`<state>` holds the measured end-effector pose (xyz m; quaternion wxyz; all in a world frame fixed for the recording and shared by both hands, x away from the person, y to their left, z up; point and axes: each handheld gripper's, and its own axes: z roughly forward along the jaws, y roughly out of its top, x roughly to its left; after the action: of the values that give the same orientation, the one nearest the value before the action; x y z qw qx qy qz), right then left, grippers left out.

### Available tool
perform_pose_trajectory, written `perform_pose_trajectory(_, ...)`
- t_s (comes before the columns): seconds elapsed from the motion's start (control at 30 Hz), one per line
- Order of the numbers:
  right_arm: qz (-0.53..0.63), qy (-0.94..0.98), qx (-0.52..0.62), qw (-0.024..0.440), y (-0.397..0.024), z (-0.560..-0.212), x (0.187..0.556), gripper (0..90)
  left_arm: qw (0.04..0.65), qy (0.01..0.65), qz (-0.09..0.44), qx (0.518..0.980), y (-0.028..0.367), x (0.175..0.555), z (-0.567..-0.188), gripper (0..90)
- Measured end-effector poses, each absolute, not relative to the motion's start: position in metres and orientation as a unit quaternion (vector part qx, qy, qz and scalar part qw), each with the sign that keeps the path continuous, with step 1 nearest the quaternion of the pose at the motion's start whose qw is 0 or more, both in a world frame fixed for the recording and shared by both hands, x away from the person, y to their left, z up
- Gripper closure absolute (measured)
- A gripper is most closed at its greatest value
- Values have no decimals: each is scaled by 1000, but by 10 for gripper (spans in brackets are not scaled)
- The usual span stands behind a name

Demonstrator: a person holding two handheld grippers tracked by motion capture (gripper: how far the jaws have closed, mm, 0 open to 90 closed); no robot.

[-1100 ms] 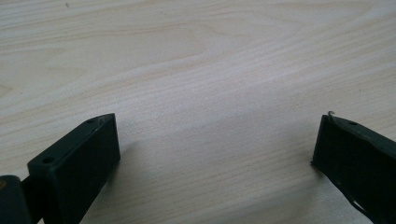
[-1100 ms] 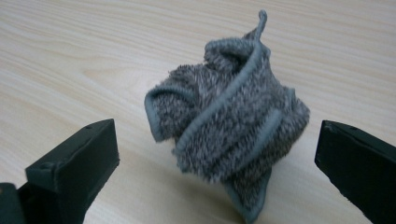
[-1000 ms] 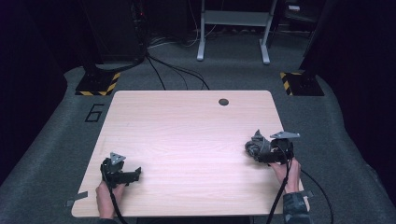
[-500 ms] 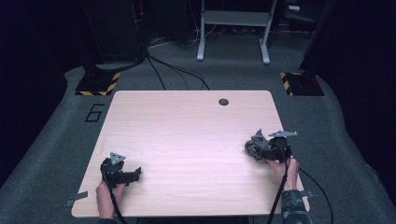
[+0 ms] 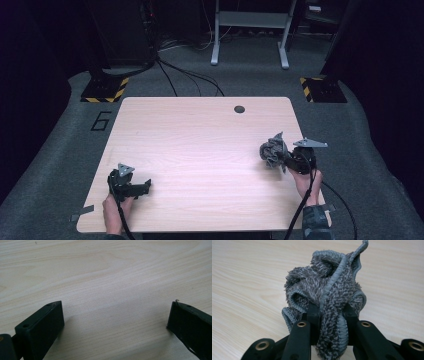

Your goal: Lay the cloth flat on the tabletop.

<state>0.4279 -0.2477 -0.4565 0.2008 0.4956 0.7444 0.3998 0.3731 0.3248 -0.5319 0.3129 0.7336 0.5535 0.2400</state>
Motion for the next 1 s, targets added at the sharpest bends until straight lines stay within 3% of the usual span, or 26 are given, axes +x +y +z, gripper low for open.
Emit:
perform_pose_trajectory(0.4,428,766,444,183,-193,-427,425,741,313,552,239,735,325,373,-532,4)
perform_pose_trajectory(1.0,445,799,388,111,-111,-436,430,735,314,553,243,732,325,373,-532,6)
